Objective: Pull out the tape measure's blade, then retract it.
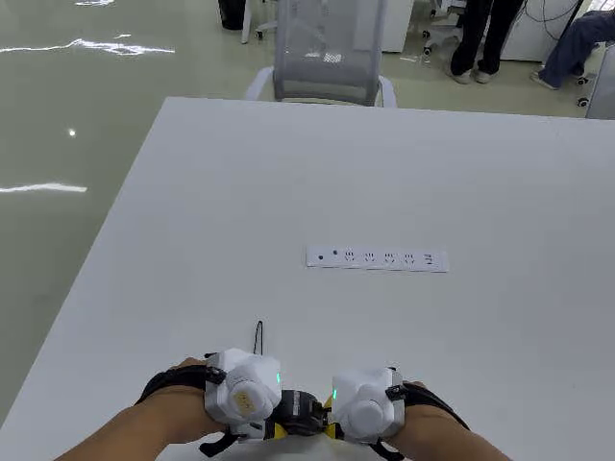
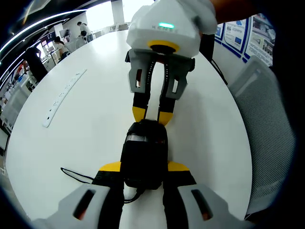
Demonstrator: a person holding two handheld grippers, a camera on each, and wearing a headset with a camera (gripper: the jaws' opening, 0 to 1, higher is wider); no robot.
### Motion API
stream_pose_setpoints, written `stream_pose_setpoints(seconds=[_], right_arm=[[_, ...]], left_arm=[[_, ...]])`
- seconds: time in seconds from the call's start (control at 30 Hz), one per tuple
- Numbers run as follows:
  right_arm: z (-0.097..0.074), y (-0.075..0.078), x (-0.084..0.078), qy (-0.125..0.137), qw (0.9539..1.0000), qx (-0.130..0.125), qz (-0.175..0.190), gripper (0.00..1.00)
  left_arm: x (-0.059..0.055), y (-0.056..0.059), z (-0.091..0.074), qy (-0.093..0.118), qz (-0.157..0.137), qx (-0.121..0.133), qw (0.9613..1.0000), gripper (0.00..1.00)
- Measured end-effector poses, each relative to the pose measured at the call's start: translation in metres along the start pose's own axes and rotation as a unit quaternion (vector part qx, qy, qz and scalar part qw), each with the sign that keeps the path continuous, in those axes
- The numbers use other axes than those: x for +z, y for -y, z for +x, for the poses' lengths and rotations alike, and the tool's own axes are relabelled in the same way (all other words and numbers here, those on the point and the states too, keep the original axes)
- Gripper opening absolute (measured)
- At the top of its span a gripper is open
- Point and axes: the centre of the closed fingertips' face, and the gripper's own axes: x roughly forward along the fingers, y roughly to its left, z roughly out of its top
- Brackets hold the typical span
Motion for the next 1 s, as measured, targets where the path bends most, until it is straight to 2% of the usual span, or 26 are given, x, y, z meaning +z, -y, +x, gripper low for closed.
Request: stream_pose_setpoints(seconds=[0.3,1.0], right_arm=[[-0.0007,-0.0019,-0.0013,0.007,0.9999,0.002,0.010,0.11],[-0.0038,-0.0026,-0.0072,0.001,0.9998,0.003,0.021,0.11]], left_arm=[[-0.0002,0.0009,0.0015,-0.013,0.003,-0.004,0.9999,0.26],[-0.0016,0.0003,0.0023,-0.023,0.002,-0.005,0.9997,0.26]])
